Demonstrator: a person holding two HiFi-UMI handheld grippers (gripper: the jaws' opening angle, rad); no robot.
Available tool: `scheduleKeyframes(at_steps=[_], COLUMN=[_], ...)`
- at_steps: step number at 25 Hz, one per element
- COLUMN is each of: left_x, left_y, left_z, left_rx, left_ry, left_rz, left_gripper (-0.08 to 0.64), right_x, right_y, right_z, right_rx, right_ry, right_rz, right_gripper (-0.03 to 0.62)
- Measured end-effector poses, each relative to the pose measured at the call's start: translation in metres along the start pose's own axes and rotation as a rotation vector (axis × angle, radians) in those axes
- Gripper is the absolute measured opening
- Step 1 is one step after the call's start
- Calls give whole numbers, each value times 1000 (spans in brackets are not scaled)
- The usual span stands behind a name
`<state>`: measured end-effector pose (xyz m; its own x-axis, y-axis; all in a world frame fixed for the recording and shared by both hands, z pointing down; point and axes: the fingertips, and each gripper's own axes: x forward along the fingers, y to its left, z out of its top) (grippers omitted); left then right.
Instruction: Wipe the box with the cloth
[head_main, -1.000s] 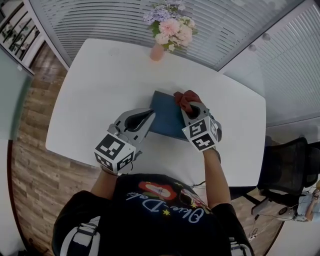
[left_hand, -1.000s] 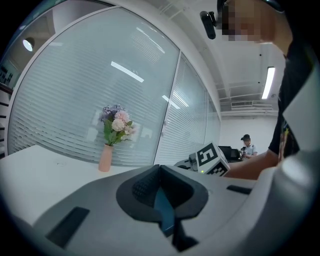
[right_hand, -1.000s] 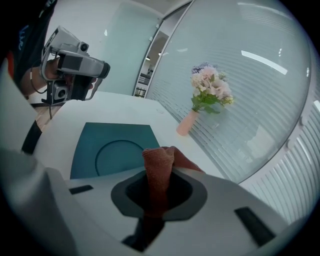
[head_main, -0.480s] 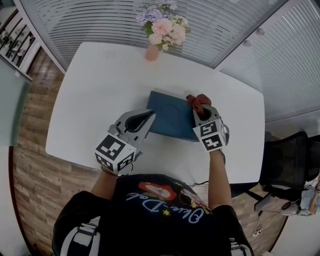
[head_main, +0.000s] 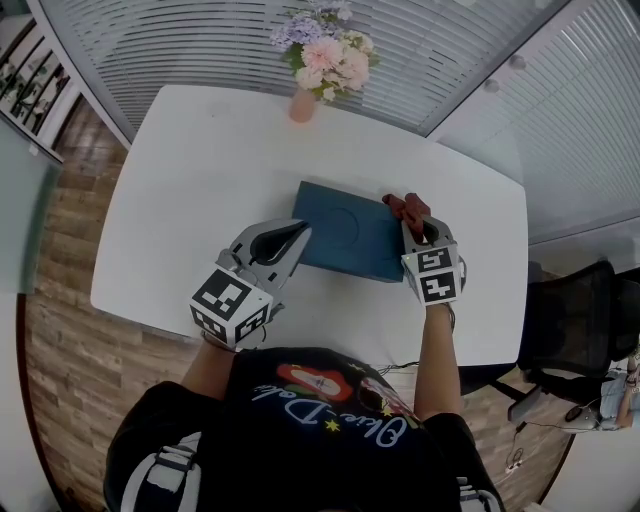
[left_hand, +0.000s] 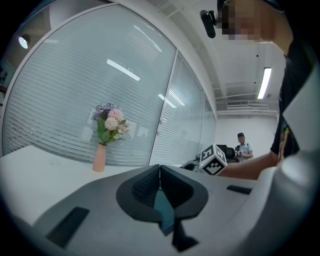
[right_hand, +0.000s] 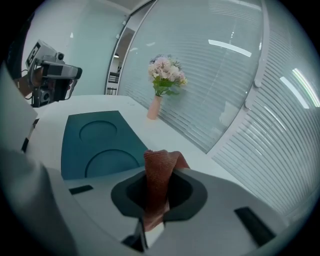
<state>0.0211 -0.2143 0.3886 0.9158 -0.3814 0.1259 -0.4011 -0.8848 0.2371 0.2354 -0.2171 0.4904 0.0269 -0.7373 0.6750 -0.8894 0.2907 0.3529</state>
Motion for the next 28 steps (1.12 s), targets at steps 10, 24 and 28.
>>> scheduleKeyframes(at_steps=[10,24,28], left_x=[-2,-29,-34], left_y=[6,42,46], left_z=[-2,-3,-3], left_rx=[-9,-45,-59], left_ry=[-3,-38,-46], left_rz=[21,161,181], left_gripper=[3,3,3], right_x=[-41,-1,10], right_y=[-4,182,209], right_z=[83,153,133], right_rx=[-2,-341,-419], right_ry=[-266,-344,-227], right_rz=[-112,321,412], right_gripper=[32,32,32])
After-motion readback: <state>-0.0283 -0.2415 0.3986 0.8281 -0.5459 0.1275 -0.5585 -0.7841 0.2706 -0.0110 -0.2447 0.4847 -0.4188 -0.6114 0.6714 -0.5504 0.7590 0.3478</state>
